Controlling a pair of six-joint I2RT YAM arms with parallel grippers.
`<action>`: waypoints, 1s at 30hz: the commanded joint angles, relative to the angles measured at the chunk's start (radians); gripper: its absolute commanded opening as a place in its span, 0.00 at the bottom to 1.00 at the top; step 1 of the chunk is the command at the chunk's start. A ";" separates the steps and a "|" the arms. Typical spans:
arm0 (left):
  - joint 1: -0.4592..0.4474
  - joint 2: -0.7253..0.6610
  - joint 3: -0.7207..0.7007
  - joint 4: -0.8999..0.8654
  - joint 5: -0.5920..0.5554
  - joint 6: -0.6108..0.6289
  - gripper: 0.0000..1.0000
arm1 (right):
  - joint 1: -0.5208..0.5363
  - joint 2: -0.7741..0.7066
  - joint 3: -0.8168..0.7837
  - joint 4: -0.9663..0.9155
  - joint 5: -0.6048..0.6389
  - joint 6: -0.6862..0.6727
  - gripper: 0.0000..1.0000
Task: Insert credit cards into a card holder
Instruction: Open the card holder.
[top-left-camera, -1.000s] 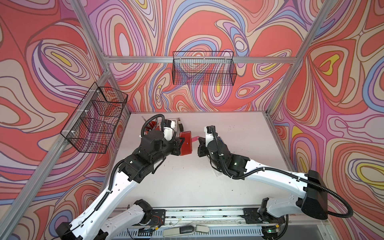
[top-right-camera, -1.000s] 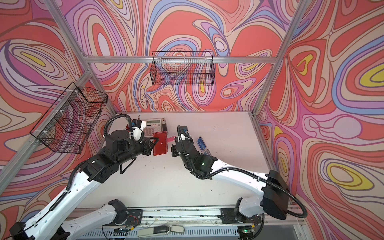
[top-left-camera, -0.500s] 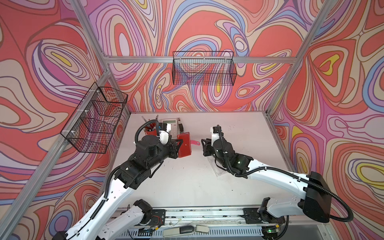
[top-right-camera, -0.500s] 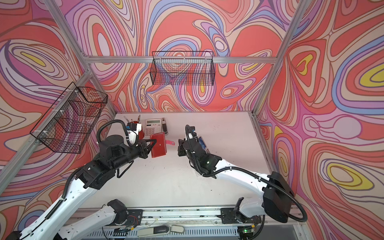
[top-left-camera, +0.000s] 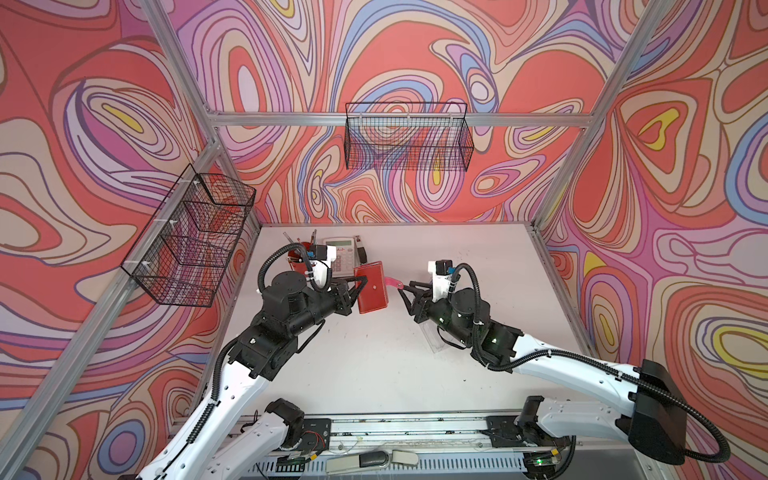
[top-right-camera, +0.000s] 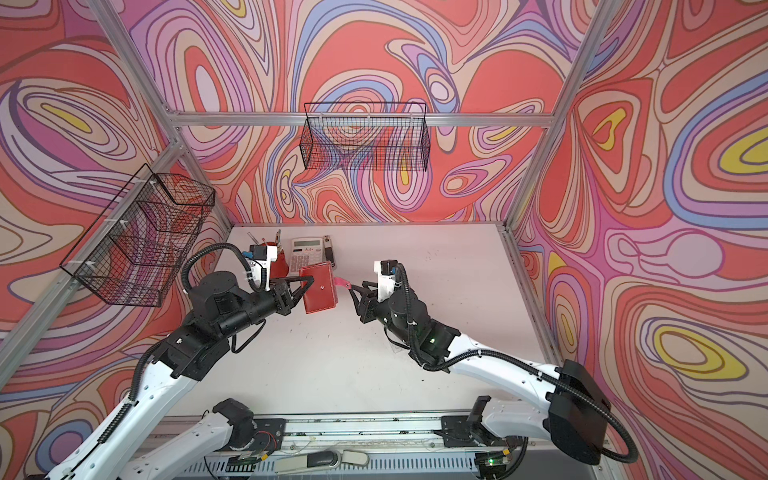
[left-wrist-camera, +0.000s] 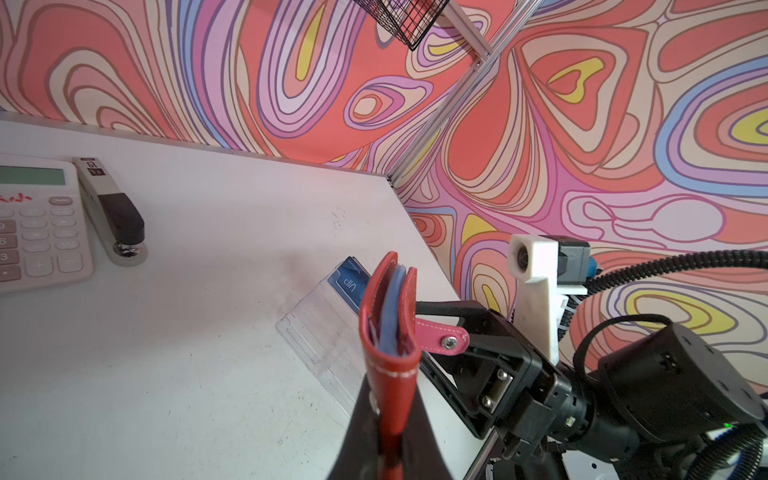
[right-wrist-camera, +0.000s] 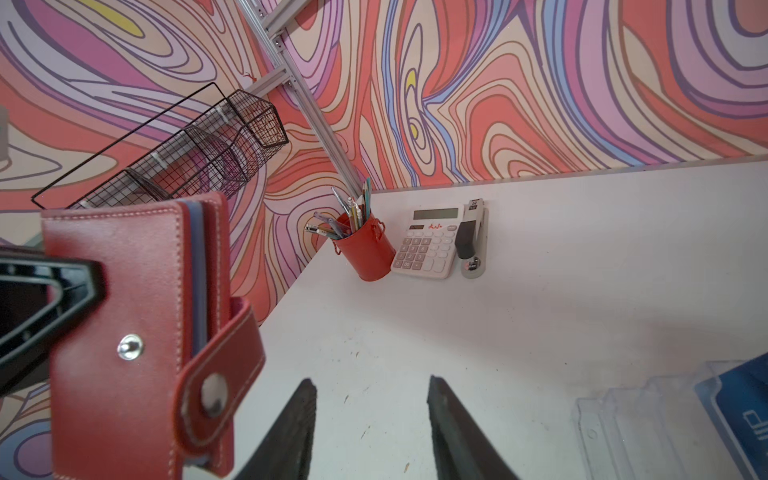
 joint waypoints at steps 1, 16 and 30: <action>0.005 0.004 0.001 0.077 0.056 -0.007 0.00 | 0.001 -0.009 -0.013 0.071 -0.064 -0.011 0.47; 0.005 -0.002 -0.009 0.096 0.069 0.000 0.00 | 0.002 -0.012 -0.040 0.137 -0.148 -0.002 0.49; 0.007 -0.020 -0.007 0.074 0.032 0.015 0.00 | 0.002 0.010 -0.043 0.151 -0.164 0.011 0.50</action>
